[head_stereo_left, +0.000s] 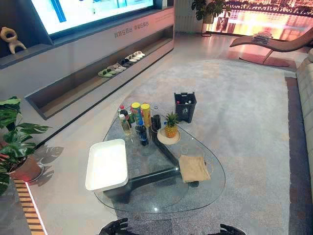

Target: Wipe the table with a cloth and put it in the basket.

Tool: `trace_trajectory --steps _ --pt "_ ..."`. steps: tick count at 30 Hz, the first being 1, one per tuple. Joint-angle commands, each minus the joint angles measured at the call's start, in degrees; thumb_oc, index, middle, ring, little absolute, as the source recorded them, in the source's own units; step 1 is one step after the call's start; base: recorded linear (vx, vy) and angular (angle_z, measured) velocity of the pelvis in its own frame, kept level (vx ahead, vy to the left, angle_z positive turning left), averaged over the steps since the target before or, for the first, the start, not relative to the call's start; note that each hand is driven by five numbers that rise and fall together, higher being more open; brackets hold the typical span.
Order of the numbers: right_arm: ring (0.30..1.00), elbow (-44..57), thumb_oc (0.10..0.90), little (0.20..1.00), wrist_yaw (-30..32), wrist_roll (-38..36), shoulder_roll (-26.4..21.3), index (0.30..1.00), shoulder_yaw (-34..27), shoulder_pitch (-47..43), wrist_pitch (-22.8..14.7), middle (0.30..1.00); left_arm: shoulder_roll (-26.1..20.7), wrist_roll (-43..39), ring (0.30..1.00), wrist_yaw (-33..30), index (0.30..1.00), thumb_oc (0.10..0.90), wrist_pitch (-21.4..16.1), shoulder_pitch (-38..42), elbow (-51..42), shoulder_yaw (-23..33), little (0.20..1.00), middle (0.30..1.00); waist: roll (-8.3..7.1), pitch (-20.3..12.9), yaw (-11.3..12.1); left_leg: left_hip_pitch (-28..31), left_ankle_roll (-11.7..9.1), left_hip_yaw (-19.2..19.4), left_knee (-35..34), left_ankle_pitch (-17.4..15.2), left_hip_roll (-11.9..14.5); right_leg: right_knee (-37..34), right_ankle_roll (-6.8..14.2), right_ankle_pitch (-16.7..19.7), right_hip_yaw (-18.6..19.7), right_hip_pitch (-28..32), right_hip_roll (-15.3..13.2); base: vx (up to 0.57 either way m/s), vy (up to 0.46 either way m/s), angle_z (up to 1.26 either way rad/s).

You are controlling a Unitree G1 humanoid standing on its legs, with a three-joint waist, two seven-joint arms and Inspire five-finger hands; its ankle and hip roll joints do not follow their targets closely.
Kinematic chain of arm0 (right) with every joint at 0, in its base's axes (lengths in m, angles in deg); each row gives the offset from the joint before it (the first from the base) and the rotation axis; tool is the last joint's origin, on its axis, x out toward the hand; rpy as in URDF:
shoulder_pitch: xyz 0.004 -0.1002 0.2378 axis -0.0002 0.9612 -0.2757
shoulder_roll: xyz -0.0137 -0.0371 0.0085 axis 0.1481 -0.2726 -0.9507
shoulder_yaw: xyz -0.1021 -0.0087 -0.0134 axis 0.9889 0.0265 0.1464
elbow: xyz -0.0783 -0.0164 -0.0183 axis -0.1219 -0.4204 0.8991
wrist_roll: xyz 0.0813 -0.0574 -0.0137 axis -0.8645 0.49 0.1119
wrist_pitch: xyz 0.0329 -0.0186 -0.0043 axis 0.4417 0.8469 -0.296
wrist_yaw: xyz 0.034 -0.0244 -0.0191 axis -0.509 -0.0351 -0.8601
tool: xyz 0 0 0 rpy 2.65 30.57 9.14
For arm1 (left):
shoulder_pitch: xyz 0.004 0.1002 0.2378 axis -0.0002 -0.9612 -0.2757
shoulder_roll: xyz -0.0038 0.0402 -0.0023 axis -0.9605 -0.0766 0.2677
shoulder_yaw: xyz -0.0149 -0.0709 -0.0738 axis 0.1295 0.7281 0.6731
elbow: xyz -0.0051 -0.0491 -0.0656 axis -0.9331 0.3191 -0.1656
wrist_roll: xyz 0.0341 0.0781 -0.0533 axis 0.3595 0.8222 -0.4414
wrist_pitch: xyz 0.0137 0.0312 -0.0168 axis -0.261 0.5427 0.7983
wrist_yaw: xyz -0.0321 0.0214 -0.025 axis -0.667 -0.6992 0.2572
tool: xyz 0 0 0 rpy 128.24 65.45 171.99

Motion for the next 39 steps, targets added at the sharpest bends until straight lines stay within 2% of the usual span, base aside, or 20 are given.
trace_trajectory --steps 1,32,39 --pt "0.900 -2.7 0.800 0.900 0.1 0.0 0.0 0.900 0.6 -4.0 -1.2 0.900 -0.6 1.6 0.900 0.0 0.900 0.800 -2.1 6.0 2.9 1.4 0.900 0.900 -1.83 1.6 0.3 0.9 1.5 -0.5 0.1 -3.0 -3.1 1.8 0.7 -1.2 -1.8 0.8 0.1 0.31 0.024 0.02" --pt "0.900 -2.6 0.800 0.900 -0.3 0.5 -0.9 0.900 0.5 -4.0 -0.8 0.900 -1.5 0.7 0.900 -1.7 0.900 0.800 -2.3 5.8 2.3 2.0 0.900 0.900 -1.45 1.8 0.4 1.6 1.7 -1.4 0.1 -3.2 -3.0 3.2 0.0 -2.8 -1.6 1.2 0.6 0.00 0.000 0.00" --pt "0.900 -2.9 0.800 0.900 -0.6 1.4 -1.6 0.900 0.1 -2.9 -0.8 0.900 -2.3 0.9 0.900 -2.4 0.900 0.800 -2.5 4.8 2.2 2.6 0.900 0.900 -1.43 2.0 0.1 1.1 1.4 -1.8 0.1 -3.1 -3.4 1.8 0.3 -1.6 -1.1 1.2 0.8 0.08 -0.015 0.00"
